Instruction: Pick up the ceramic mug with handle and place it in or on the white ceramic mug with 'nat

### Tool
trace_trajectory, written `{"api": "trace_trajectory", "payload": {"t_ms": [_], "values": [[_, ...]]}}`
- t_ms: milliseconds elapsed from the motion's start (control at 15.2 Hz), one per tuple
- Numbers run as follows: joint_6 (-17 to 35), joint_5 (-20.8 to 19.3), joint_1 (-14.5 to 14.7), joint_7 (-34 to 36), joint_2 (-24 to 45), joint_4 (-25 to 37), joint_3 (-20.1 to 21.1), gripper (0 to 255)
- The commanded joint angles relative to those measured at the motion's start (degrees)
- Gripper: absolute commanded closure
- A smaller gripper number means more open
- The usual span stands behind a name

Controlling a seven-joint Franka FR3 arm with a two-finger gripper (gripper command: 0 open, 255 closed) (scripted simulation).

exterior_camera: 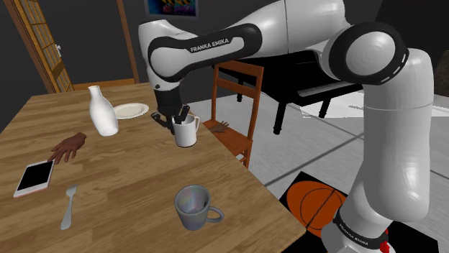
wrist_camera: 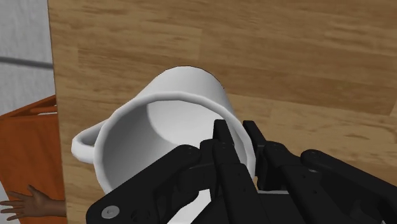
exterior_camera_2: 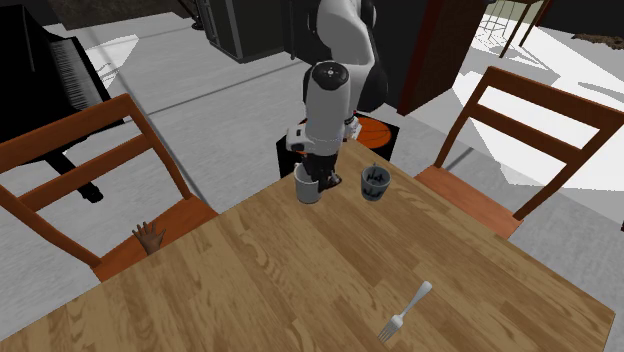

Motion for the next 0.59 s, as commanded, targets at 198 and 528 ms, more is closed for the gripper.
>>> {"api": "trace_trajectory", "payload": {"t_ms": [198, 528], "values": [[-4.0, 0.1, 0.3, -0.2, -0.1, 4.0, 0.1, 255], [-7.6, 0.2, 0.6, -0.5, 0.1, 7.7, 0.2, 255]]}}
